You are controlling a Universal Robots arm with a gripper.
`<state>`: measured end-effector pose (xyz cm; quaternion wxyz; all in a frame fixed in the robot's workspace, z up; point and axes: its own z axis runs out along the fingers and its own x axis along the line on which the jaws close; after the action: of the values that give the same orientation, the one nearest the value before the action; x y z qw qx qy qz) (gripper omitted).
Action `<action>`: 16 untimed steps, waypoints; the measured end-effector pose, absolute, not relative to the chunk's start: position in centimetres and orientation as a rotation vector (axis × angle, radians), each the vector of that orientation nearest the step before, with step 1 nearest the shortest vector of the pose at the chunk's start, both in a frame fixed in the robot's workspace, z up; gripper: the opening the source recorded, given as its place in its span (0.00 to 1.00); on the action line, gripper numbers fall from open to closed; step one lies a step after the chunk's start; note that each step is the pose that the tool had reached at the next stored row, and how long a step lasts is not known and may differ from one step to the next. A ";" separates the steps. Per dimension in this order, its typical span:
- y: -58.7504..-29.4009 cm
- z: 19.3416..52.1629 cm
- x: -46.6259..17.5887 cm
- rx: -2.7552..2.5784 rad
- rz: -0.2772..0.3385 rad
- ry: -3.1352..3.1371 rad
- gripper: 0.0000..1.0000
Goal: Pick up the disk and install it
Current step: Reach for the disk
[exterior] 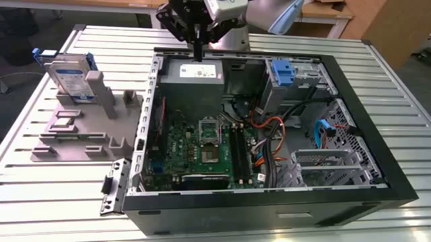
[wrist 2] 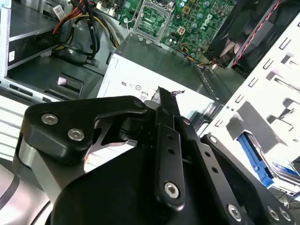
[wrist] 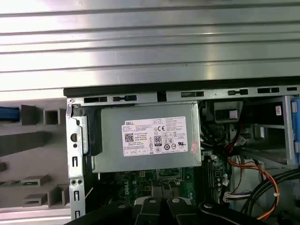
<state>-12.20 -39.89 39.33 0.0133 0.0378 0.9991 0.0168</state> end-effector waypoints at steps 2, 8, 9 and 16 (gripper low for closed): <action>-39.9 39.3 -12.2 0.118 0.047 3.112 0.10; -39.9 39.3 -12.4 0.118 0.041 3.112 0.10; -39.9 39.3 -12.5 0.118 0.041 3.112 0.10; -39.9 39.3 -12.6 0.118 0.041 3.112 0.10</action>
<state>-12.65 -39.89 39.33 0.0134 0.0378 0.9991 0.0133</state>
